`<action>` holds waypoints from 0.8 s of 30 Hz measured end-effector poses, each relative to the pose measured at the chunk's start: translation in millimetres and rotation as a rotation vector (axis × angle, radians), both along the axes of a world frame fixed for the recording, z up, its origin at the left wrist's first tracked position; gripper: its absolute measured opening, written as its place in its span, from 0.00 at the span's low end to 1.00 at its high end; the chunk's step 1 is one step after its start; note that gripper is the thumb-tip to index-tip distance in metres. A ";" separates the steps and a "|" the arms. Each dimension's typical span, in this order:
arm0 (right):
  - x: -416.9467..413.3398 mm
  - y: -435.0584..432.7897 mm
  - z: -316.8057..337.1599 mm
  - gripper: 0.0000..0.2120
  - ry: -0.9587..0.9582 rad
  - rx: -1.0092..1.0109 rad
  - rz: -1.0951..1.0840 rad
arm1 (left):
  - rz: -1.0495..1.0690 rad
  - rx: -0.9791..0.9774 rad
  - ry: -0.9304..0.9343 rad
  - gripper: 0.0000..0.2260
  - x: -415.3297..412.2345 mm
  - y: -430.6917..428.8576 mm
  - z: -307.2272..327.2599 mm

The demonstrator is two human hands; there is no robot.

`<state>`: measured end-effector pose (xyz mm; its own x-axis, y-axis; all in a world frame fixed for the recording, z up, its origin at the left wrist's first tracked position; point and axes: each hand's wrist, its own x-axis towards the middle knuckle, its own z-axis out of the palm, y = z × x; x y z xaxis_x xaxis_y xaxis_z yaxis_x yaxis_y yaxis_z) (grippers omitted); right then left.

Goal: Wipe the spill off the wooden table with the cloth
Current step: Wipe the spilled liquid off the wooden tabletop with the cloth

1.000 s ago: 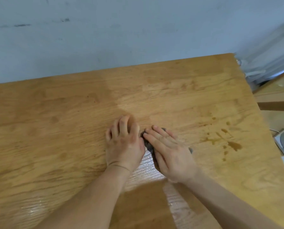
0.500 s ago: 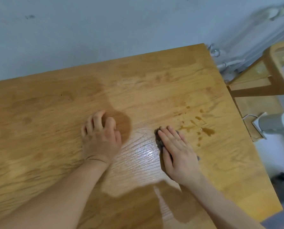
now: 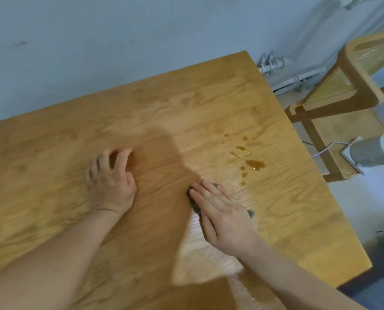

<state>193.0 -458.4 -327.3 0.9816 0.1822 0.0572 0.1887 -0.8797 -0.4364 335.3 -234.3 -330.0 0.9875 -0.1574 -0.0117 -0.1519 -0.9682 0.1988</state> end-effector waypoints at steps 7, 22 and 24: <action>55.0 0.2 -5.4 0.20 -0.061 0.051 -0.190 | -0.005 0.019 0.128 0.25 -47.4 -73.1 3.8; 4.1 -6.4 -8.3 0.19 -0.106 0.066 -0.357 | 0.046 0.005 0.054 0.27 -64.0 -103.2 -3.4; 8.7 14.6 -10.8 0.18 -0.128 0.083 -0.202 | 0.038 0.003 0.052 0.27 -64.3 -102.4 -4.2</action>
<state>201.7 -443.8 -338.1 0.9814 -0.0278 0.1898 0.0707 -0.8674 -0.4925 271.0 -336.7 -334.2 0.9907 -0.1198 -0.0639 -0.1046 -0.9736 0.2029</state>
